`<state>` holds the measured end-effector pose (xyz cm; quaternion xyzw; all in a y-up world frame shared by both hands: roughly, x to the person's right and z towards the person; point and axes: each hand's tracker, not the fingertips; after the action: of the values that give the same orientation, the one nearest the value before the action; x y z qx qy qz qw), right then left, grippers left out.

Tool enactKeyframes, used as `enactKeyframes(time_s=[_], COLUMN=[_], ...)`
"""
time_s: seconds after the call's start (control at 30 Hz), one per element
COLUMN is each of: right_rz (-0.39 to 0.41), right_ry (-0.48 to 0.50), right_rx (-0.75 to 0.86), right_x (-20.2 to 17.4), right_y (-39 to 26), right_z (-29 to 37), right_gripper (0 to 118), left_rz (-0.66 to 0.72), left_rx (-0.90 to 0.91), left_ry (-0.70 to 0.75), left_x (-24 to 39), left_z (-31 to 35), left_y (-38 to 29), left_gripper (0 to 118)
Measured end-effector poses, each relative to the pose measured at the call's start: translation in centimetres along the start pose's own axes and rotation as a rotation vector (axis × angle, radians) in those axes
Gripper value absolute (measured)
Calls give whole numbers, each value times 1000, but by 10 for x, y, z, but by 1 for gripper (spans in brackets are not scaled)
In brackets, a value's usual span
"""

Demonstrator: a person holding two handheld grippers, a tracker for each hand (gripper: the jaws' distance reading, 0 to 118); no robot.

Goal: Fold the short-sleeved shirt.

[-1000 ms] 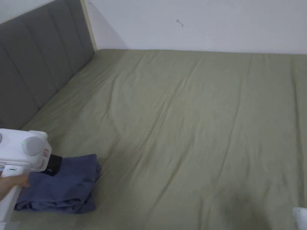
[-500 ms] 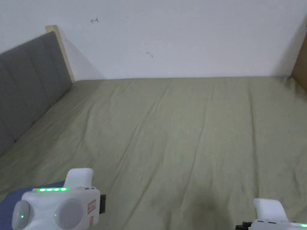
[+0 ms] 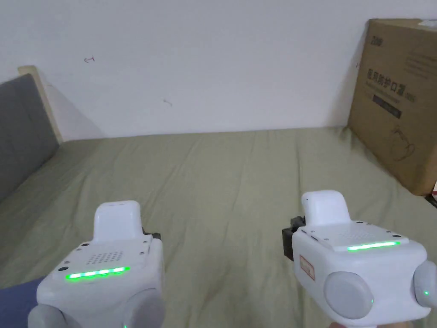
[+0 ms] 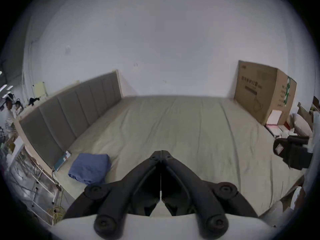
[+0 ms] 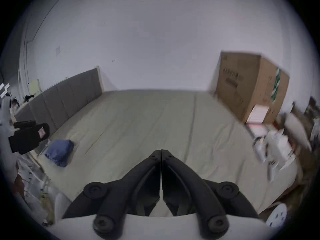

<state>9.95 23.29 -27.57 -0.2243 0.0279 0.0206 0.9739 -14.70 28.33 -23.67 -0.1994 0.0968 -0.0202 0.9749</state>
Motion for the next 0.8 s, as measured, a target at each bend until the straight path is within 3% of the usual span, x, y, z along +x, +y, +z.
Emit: enactKeyframes(time_s=[0.17,0.27,0.53,0.57,0.6,0.63,0.67,0.7,0.73,0.77,0.8], right_rz=[-31,-27,3,-4,-9,-12,-14,-15,-22,-30,-37], right_ry=[-90,-113,-142,-129,-122,-127,-136,-138,-138,-132,-123], right_rx=[139,202,225,222,221,220,222,226,227,224,218], right_x=[-27,-20,-9,-9,-8,-8,-9,-9,-8,-7,-6], right_y=[50,56,68,68,68,68,68,68,68,68,68], right_z=[78,85,87,87,86,86,85,85,84,82,80], right_gripper=[0,1,1,1,4,9,19,41,65,90,111], left_rz=[-12,-72,-62,-63,-64,-52,-38,-33,-12,-3,-7], left_rx=[126,207,250,247,249,249,239,223,213,214,229], left_ry=[2,42,-6,-6,-20,-37,-50,-76,-103,-103,-108], left_x=[11,19,21,21,20,19,17,15,13,12,11], left_z=[24,36,41,41,41,41,39,37,36,36,40], left_y=[21,29,35,36,36,35,36,37,37,37,37], left_gripper=[0,0,1,5,17,34,58,90,109,118,118])
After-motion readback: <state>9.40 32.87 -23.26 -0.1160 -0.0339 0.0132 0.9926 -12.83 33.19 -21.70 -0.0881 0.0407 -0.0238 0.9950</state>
